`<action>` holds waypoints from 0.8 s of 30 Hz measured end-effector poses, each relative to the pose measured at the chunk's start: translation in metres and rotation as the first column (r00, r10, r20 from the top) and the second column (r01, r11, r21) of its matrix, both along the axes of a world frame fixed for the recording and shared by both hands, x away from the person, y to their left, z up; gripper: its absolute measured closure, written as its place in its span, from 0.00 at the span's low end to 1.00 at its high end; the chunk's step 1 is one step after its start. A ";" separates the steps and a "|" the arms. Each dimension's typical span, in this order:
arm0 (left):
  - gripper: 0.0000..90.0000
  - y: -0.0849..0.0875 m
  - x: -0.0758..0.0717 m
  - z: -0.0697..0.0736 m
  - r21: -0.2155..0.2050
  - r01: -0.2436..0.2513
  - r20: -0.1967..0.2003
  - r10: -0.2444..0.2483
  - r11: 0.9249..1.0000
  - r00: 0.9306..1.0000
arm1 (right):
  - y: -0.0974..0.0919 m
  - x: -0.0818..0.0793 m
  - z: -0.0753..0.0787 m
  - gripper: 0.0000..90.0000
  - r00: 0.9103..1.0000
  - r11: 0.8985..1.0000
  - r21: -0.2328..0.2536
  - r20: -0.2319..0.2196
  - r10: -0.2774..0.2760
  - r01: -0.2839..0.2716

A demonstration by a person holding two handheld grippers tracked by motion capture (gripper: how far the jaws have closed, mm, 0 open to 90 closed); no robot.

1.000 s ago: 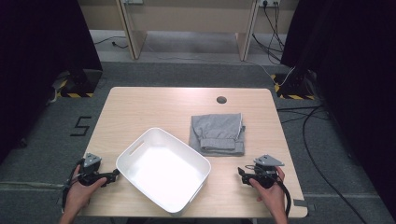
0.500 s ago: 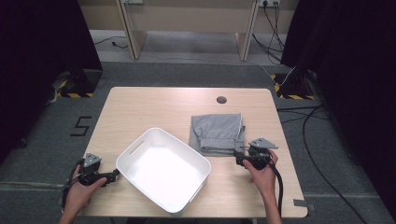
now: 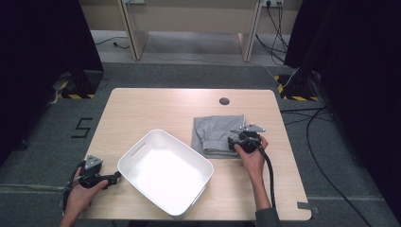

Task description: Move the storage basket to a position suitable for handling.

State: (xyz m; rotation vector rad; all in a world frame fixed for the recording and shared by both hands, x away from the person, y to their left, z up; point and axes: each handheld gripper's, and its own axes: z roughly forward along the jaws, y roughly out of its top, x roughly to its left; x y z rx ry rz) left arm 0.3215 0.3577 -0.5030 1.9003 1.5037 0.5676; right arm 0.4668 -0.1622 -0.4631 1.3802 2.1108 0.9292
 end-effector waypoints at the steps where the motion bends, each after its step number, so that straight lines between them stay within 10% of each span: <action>1: 0.10 0.000 0.000 0.000 0.000 0.000 0.000 0.000 1.000 1.000 | 0.002 0.006 -0.006 0.26 1.000 1.000 -0.017 -0.030 -0.001 0.000; 24: 0.10 0.000 0.000 0.000 0.001 0.000 0.000 0.000 1.000 1.000 | -0.039 -0.024 -0.026 0.30 0.999 0.986 0.162 -0.043 -0.031 0.038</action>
